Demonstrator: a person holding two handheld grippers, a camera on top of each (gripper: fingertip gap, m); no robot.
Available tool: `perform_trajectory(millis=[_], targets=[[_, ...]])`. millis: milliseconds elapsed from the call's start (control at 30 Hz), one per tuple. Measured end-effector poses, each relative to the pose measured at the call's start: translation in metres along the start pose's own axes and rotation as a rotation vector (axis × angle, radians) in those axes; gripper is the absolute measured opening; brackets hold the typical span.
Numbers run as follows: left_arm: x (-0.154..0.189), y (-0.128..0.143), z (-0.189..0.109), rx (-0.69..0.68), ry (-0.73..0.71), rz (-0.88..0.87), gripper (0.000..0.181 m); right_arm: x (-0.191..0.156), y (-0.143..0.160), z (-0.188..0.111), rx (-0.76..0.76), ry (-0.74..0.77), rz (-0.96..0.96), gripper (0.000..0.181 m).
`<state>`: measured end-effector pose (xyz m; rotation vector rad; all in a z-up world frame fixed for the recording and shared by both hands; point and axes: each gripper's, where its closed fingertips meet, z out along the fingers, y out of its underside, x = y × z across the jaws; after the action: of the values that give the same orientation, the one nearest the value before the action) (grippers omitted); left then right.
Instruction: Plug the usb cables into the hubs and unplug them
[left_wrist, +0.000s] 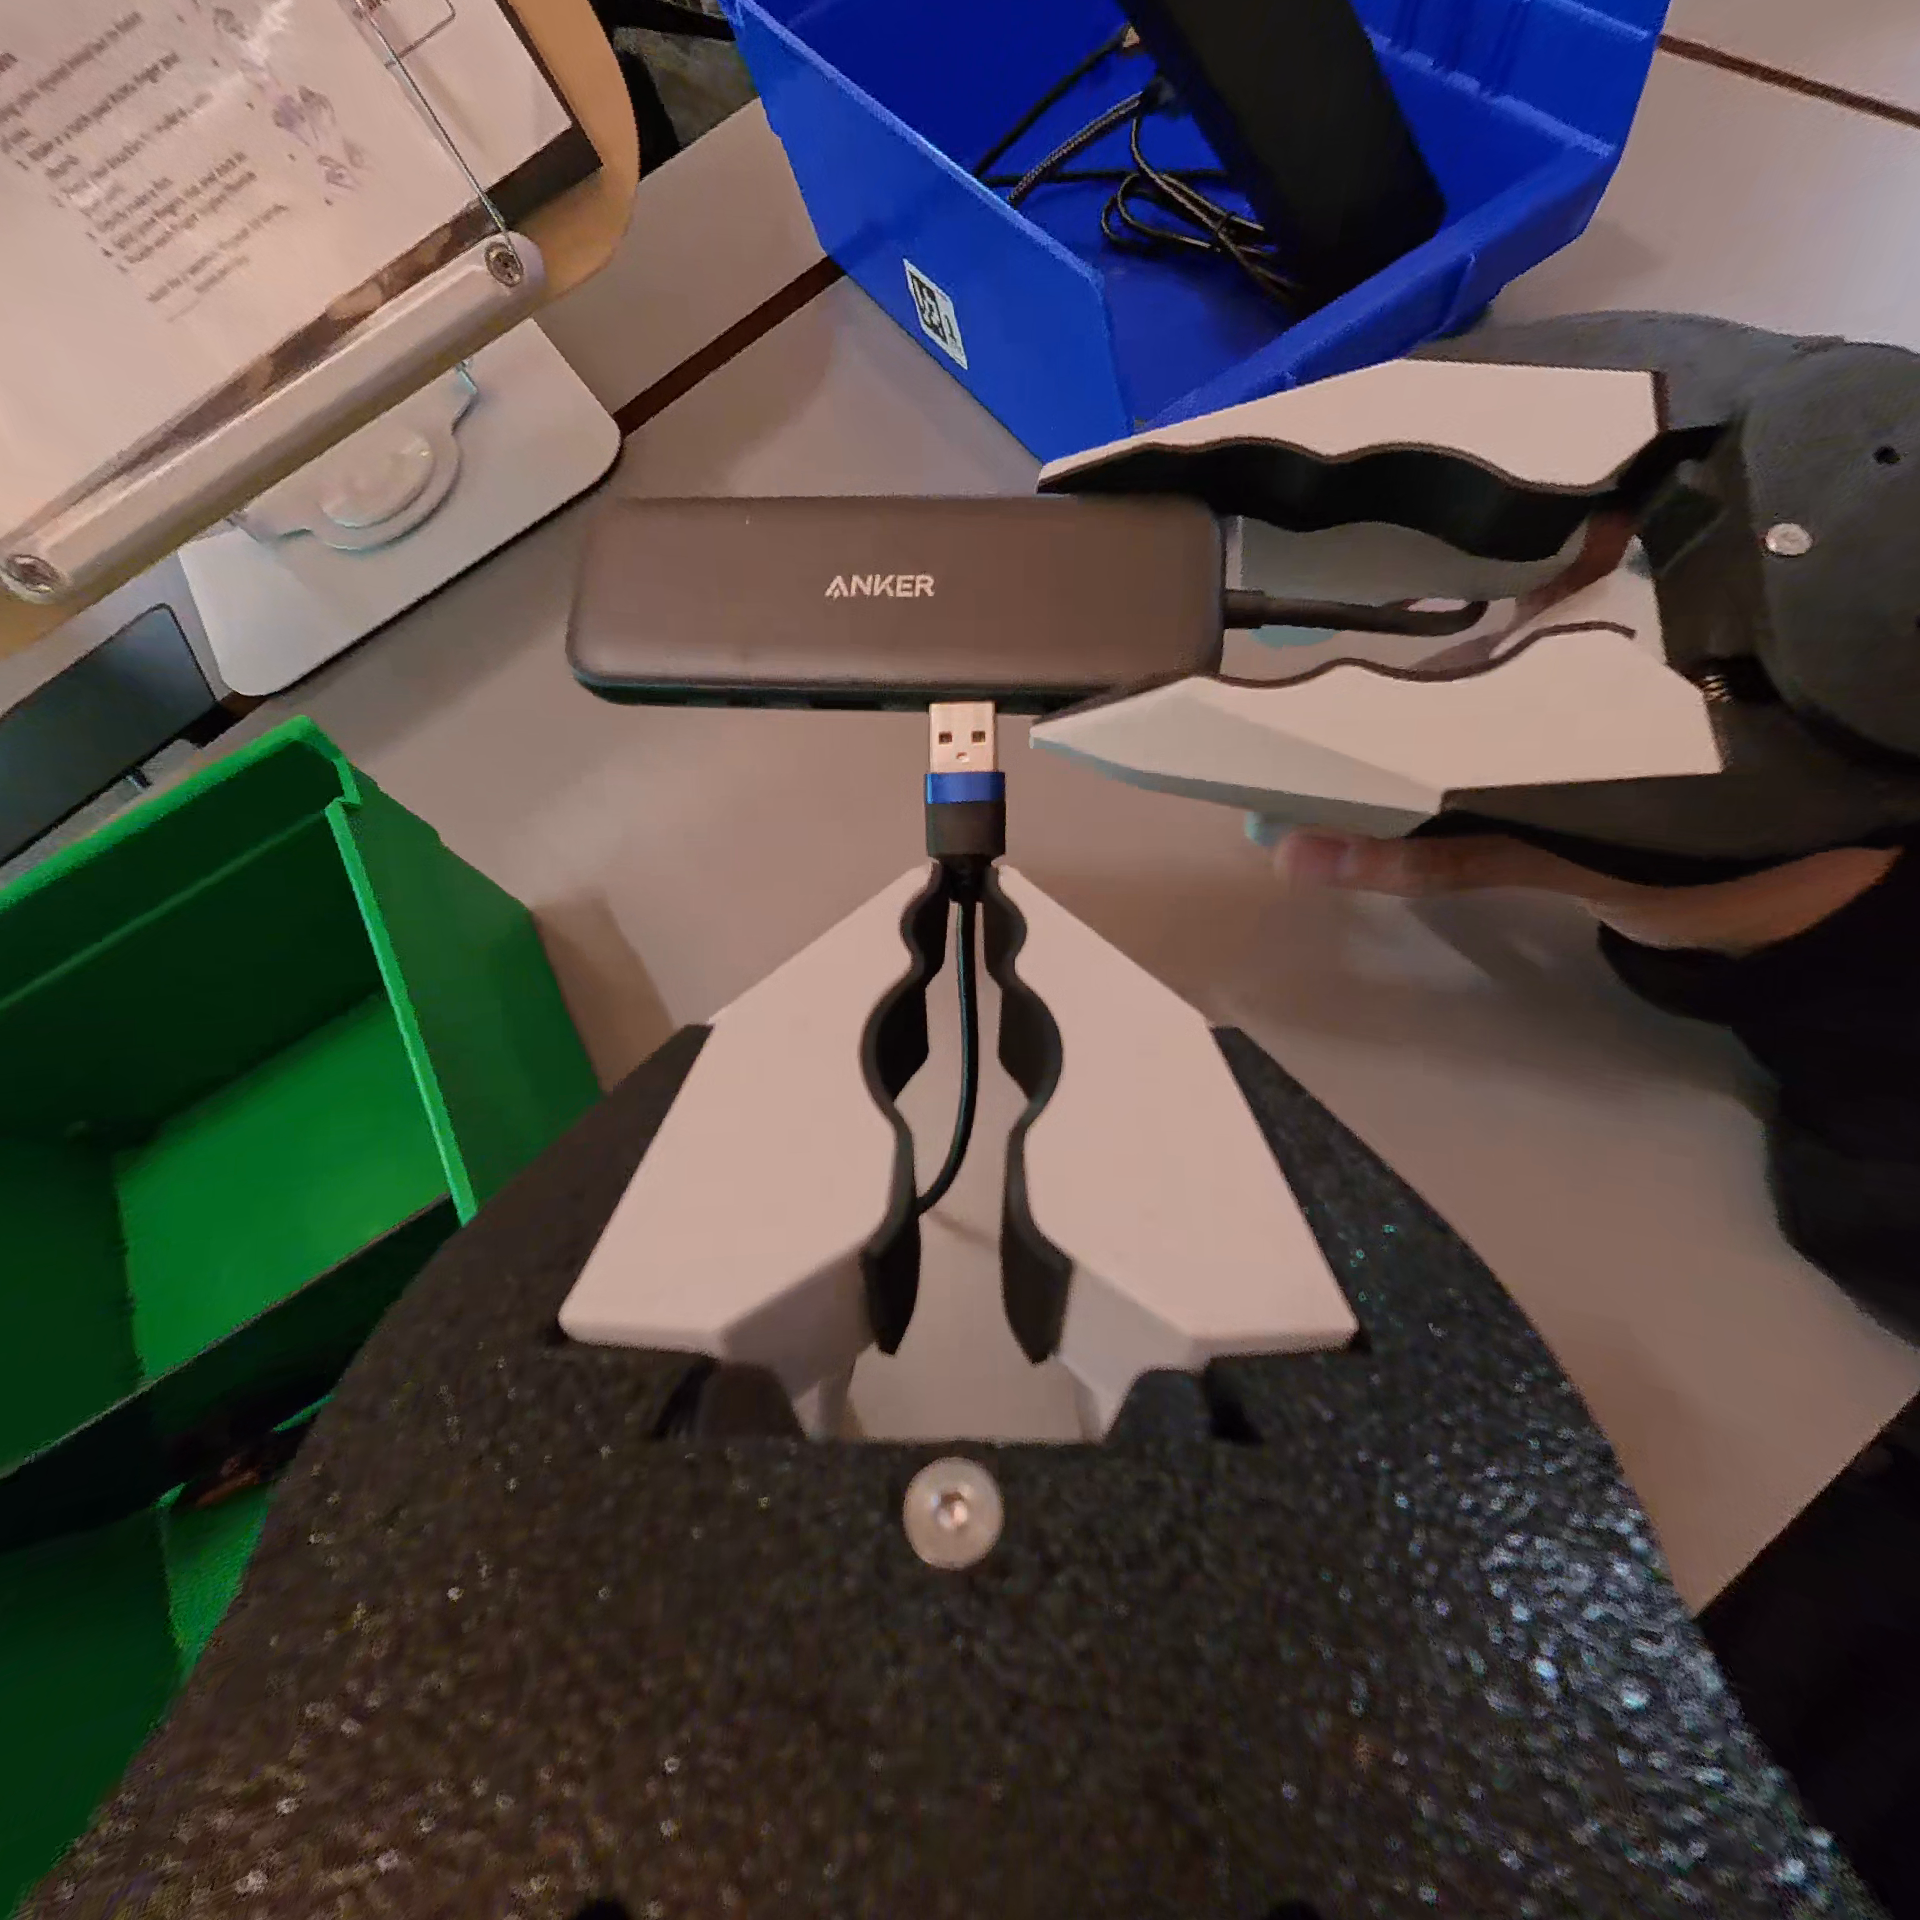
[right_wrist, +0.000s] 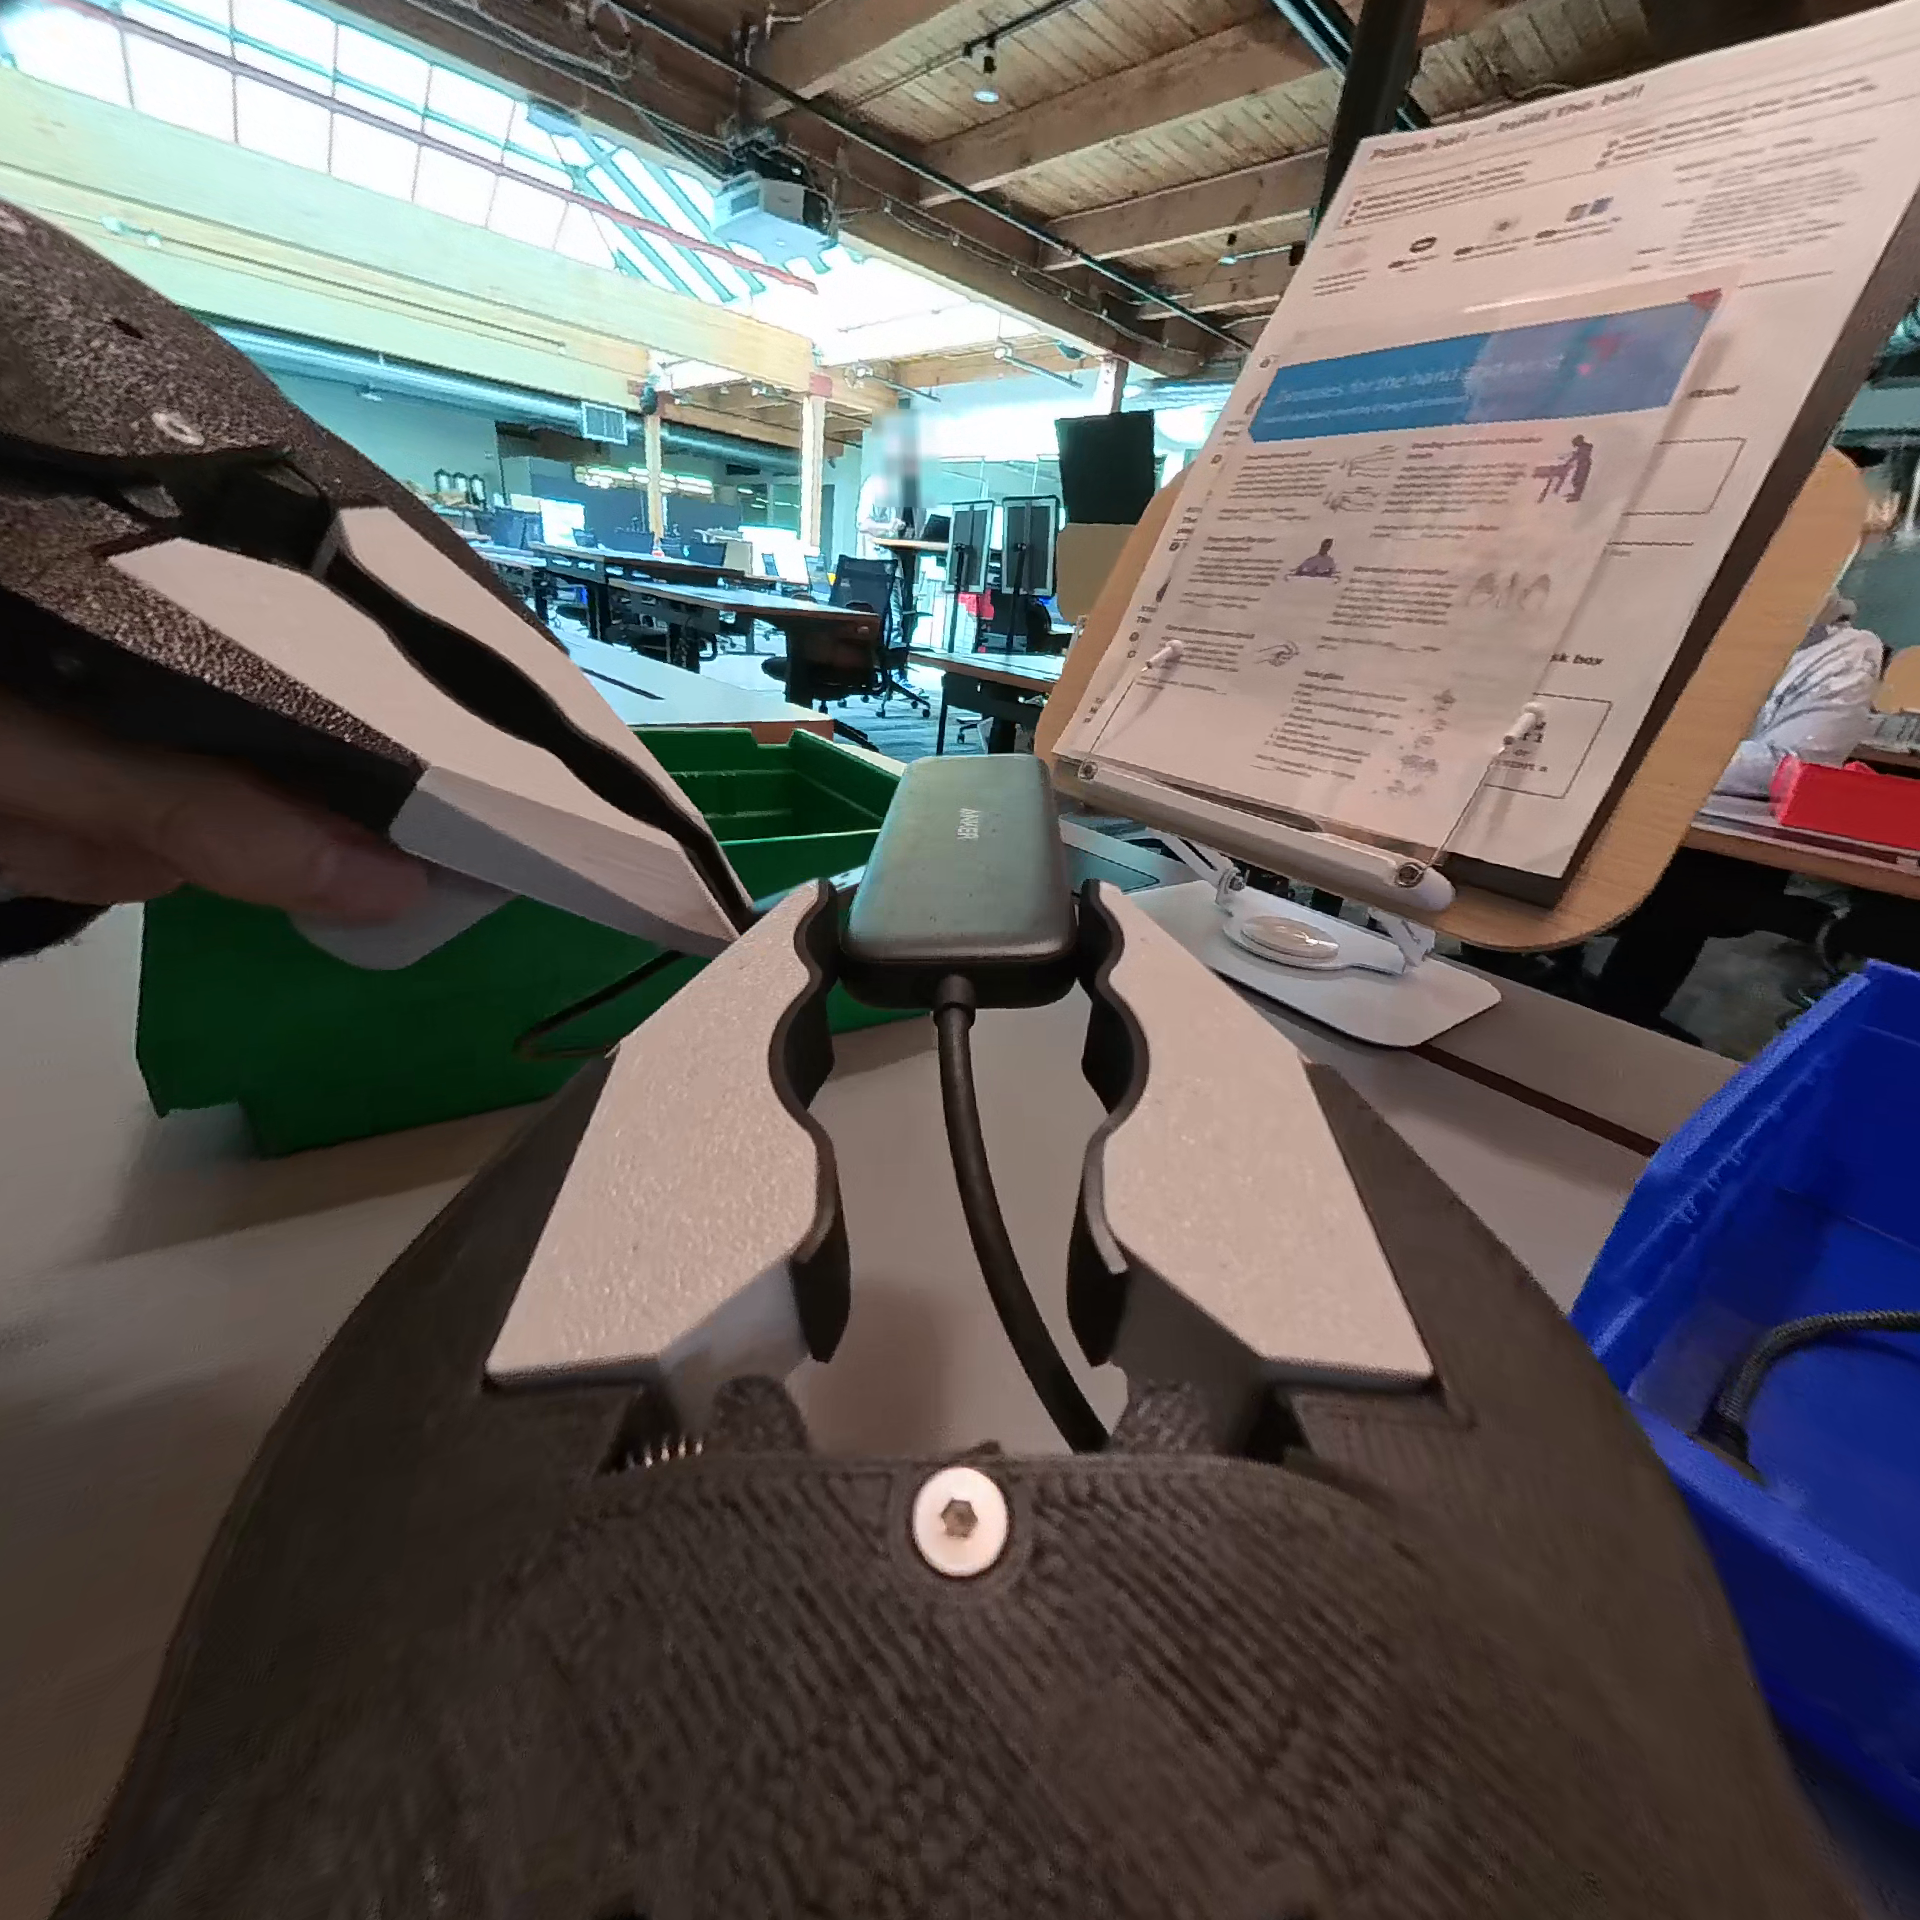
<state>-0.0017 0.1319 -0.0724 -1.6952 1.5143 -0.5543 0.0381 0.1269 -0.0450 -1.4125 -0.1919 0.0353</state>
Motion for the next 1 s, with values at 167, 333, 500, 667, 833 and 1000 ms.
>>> perform_trajectory(millis=[167,333,500,667,833,1000], targets=[[-0.001,0.005,-0.001,-0.023,0.021,-0.017,0.004,-0.007,0.002,0.001,-0.015,-0.037,-0.044,0.046],[-0.002,0.004,-0.004,-0.015,0.014,-0.002,0.004,-0.008,0.004,0.0,-0.035,-0.047,-0.063,0.046],[-0.003,-0.006,-0.008,0.065,-0.004,0.047,0.004,-0.007,0.003,-0.001,-0.041,-0.043,-0.05,0.046],[-0.007,-0.002,-0.005,0.07,-0.035,0.086,0.004,-0.016,0.007,0.005,-0.075,-0.052,-0.072,0.046],[-0.006,-0.005,-0.004,0.131,0.006,0.037,0.004,-0.01,0.002,0.002,-0.038,-0.039,-0.036,0.046],[-0.005,-0.027,-0.015,0.269,0.01,0.018,0.009,0.016,-0.016,-0.008,0.084,0.093,0.042,0.046]])
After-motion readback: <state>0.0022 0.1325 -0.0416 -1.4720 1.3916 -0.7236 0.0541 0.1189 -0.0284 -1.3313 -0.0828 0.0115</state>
